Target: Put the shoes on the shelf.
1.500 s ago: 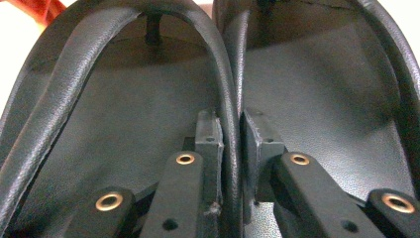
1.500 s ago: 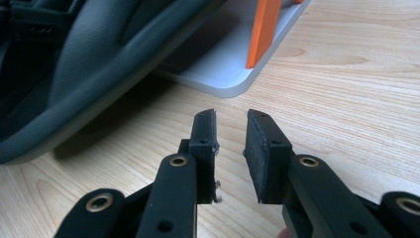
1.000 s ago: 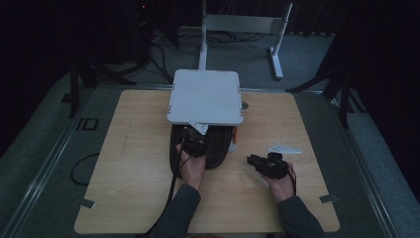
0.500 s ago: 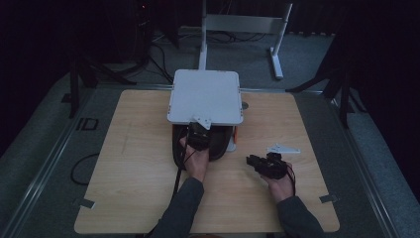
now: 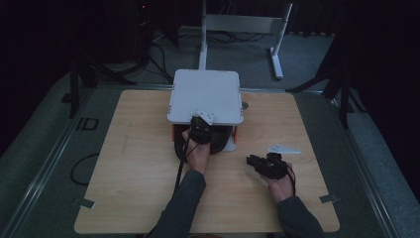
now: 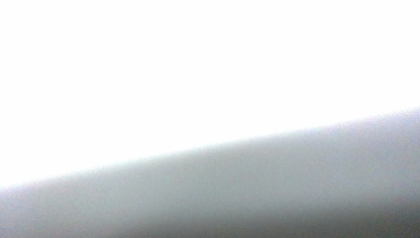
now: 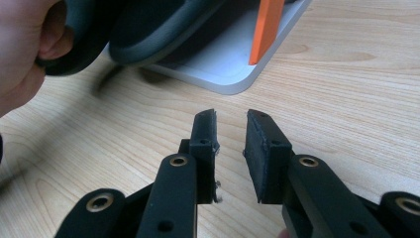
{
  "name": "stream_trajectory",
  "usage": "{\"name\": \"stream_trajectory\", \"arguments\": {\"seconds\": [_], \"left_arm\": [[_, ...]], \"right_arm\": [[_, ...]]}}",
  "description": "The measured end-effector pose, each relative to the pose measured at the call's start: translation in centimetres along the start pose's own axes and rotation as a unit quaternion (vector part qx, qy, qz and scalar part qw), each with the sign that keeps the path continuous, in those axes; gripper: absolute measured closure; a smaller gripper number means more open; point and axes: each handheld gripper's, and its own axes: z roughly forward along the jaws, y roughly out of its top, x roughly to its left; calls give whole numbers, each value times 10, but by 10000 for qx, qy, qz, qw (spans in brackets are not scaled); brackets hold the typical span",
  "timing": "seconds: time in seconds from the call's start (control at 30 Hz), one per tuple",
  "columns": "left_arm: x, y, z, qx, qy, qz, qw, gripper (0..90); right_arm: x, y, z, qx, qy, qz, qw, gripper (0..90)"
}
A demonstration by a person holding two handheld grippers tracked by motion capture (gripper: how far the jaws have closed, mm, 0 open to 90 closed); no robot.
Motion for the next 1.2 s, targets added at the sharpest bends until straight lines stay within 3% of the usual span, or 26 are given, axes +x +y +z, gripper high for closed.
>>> {"name": "stream_trajectory", "arguments": {"seconds": [0.07,0.13,0.23,0.3,0.37,0.43,0.57,0.7,0.9,1.07,1.2], "left_arm": [[0,0,-1,28,-18,-16,10000,674],[2,-2,-7,-8,-203,61,9998,531],[6,-3,-19,-109,-446,209,9987,460],[12,-5,-31,-192,-638,226,9975,451],[18,-8,-43,-229,-615,377,9971,451],[26,-11,-54,-228,-777,415,9959,450],[44,-23,-71,-99,-822,425,9957,440],[58,-47,-78,121,-731,469,9961,407],[75,-77,-91,293,-732,272,9965,380],[88,-86,-105,298,-820,154,9961,374],[100,-93,-113,325,-772,101,9964,372]], "right_arm": [[0,0,0,18,8,-12,10000,695],[0,0,0,36,-73,-58,10000,653],[-1,0,-1,24,-90,-38,9999,623],[-2,0,-2,4,-100,-24,9999,607],[-2,0,-3,-25,-109,-23,9999,605],[-3,0,-4,-30,-117,-15,9999,603],[-2,0,-3,-7,-101,-3,9999,601],[-2,0,-4,-12,-97,-16,10000,601],[-2,0,-4,-8,-91,-20,10000,601],[-2,0,-4,-9,-103,-14,9999,601],[-5,0,-6,-55,-124,10,9999,603]]}}
